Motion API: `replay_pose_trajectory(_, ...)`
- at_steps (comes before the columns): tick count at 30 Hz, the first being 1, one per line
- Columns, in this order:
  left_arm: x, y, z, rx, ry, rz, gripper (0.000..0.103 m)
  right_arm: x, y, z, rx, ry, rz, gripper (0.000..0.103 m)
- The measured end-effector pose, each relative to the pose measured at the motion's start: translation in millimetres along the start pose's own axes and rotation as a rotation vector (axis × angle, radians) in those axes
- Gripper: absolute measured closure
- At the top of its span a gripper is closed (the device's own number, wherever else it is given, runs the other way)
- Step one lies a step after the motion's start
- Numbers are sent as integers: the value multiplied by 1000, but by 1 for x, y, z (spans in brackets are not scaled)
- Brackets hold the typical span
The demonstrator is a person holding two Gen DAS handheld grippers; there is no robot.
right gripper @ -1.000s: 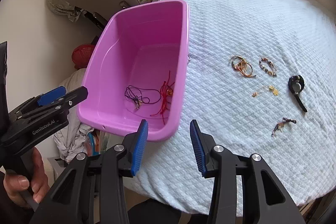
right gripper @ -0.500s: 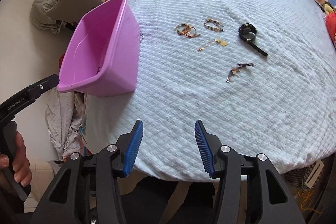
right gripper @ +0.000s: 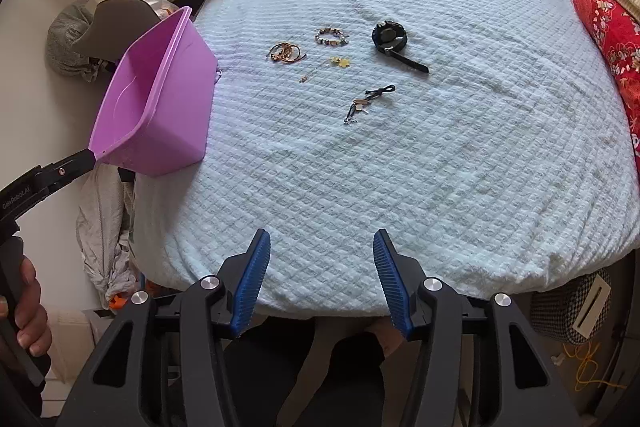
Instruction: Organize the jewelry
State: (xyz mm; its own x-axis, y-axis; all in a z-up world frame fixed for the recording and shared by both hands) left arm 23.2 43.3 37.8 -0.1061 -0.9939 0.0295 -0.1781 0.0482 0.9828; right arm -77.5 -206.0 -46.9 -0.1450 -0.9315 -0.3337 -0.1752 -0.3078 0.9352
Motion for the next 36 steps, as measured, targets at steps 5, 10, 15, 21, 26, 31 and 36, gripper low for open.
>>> replay_pose_trajectory(5,18,-5,3,-4,-28,-2,22,17,-2,-1,11,-35,-11,51)
replay_pose_trajectory(10,30,-16,-6,-12,-54,1,22,23,-9,-12,27,-67,-12,51)
replay_pose_trajectory(15,39,-32,-25,1,-89,15,22,20,-21,-31,34,-73,19,51)
replay_pose_trajectory(21,45,-65,-58,1,-124,34,22,17,-39,-61,29,-80,64,51)
replay_pose_trajectory(26,46,-99,-89,8,-121,45,22,17,-59,-89,44,-108,54,51)
replay_pose_trajectory(31,47,-135,-120,22,-119,33,22,21,-88,-122,72,-137,41,51)
replay_pose_trajectory(36,47,-176,-138,34,-86,32,22,31,-126,-149,87,-141,30,51)
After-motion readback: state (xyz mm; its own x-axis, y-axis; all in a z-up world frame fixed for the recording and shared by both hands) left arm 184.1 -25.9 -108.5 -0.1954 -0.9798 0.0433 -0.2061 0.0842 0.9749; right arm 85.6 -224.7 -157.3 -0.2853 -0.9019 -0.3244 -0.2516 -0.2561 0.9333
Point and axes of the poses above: each gripper's, at about its wrist camera, not at the fingertips, and y roughly against the way its jaws point, x to its right, z to its underside, the point moved 2 cm from there along -y, roughly the way its jaws point, and after that the axes turned 12 degrees about -x, right-handed, at the moved point
